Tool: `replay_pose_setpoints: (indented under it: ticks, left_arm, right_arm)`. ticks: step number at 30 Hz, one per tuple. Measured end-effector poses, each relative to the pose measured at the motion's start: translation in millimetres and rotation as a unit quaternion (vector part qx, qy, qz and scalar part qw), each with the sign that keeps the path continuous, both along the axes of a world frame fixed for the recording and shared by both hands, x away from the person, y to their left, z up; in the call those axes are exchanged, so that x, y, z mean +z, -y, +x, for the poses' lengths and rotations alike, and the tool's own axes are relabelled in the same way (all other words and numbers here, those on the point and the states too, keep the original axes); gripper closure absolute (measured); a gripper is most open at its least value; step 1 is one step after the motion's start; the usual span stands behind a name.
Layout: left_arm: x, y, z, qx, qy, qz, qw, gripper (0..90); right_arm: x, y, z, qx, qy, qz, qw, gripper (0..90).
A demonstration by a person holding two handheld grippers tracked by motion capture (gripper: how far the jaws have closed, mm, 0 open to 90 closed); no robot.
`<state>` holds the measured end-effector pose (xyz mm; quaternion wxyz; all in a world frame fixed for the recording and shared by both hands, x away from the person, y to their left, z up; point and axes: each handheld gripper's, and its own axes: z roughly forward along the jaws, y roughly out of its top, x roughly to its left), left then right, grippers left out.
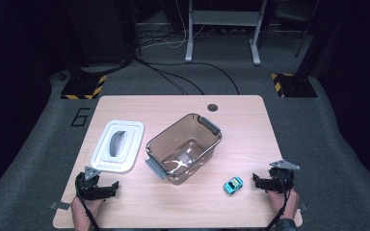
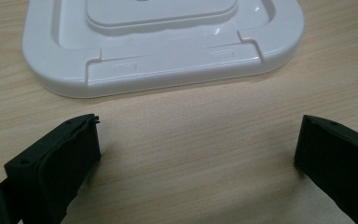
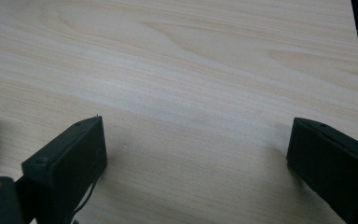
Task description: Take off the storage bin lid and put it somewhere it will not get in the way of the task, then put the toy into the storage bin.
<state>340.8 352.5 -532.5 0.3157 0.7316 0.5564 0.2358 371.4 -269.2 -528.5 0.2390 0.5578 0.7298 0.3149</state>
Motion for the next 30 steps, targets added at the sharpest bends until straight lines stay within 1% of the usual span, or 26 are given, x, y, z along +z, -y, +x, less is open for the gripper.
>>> replay_pose_setpoints:
  ticks: [13,15,20,22,25,26,27,29,30]
  left_arm:
    - [0.0,0.1,1.0,-0.003,0.001,0.000,1.0000,0.0]
    - [0.5,0.6,1.3,-0.005,-0.002,0.000,1.0000,0.0]
    - [0.4,1.6,2.4,-0.008,-0.001,0.001,1.0000,0.0]
    - [0.5,1.6,2.4,-0.008,-0.002,0.000,1.0000,0.0]
    - [0.9,1.3,2.5,-0.010,-0.005,0.003,0.9999,0.0]
    - [1.0,1.3,2.5,-0.010,-0.005,0.004,0.9999,0.0]
    - [1.0,1.3,2.7,-0.010,-0.004,0.004,0.9999,0.0]
    - [0.9,1.4,2.9,-0.010,-0.004,0.004,0.9999,0.0]
    - [0.9,1.4,2.9,-0.010,-0.004,0.004,0.9999,0.0]
  right_arm:
    - [0.0,0.0,-0.3,0.002,0.000,-0.002,1.0000,3.9]
    - [0.0,-0.1,-0.3,0.002,0.000,-0.003,1.0000,3.6]
    - [-0.1,-1.0,-0.4,0.006,-0.001,-0.004,1.0000,1.7]
    - [-0.1,-1.2,0.0,0.001,-0.006,-0.005,1.0000,0.0]
    - [1.2,-1.4,-0.6,0.001,-0.014,-0.006,0.9999,0.0]
    - [2.5,-2.1,-1.8,0.004,-0.018,0.001,0.9998,0.0]
    - [6.0,-3.8,-4.2,0.007,-0.017,0.009,0.9998,0.0]
    - [7.8,-4.2,-5.3,0.009,-0.017,0.007,0.9998,0.0]
    - [11.6,-5.4,-7.1,0.010,-0.014,0.014,0.9998,0.0]
